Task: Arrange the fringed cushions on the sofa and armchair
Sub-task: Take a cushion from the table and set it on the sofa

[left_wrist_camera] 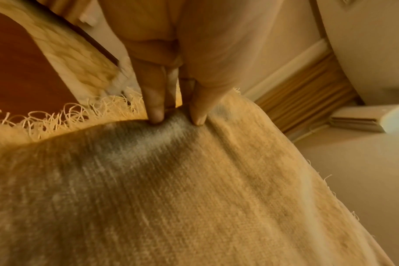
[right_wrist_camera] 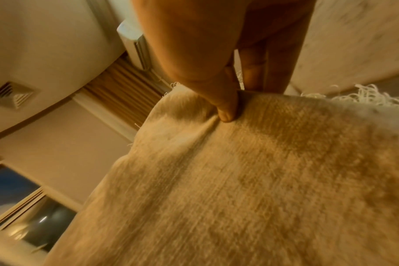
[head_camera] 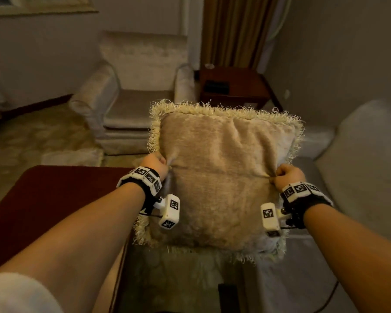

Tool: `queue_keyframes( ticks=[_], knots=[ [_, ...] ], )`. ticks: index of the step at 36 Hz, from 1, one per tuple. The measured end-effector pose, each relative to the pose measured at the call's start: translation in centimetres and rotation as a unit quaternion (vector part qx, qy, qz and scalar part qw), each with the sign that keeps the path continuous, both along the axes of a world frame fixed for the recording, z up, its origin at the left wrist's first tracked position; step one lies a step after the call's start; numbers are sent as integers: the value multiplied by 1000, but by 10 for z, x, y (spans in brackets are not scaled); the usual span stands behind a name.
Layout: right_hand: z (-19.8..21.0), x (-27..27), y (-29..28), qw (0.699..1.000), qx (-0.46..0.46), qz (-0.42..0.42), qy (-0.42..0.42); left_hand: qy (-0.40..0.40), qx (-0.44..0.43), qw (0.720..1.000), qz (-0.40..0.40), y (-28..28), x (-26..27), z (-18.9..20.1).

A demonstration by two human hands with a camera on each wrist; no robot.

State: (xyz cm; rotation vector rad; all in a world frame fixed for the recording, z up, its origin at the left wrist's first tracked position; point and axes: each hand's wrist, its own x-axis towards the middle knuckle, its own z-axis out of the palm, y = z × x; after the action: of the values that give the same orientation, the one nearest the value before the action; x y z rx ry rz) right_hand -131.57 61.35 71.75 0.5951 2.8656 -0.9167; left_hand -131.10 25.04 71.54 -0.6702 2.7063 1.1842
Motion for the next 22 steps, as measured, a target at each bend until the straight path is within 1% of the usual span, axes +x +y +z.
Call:
queue_keyframes(
  ticks=[7, 11, 16, 22],
  knots=[
    [-4, 53, 148, 993, 7, -117, -10, 0, -17, 991, -133, 157, -33, 1],
    [-5, 94, 218, 983, 13, -181, -15, 3, -18, 981, -196, 242, -40, 2],
    [-10, 152, 285, 964, 15, -264, -15, -1, -15, 959, -282, 336, -35, 0],
    [-18, 221, 342, 935, 15, -353, -27, 7, -25, 923, -385, 440, -28, -3]
  ],
)
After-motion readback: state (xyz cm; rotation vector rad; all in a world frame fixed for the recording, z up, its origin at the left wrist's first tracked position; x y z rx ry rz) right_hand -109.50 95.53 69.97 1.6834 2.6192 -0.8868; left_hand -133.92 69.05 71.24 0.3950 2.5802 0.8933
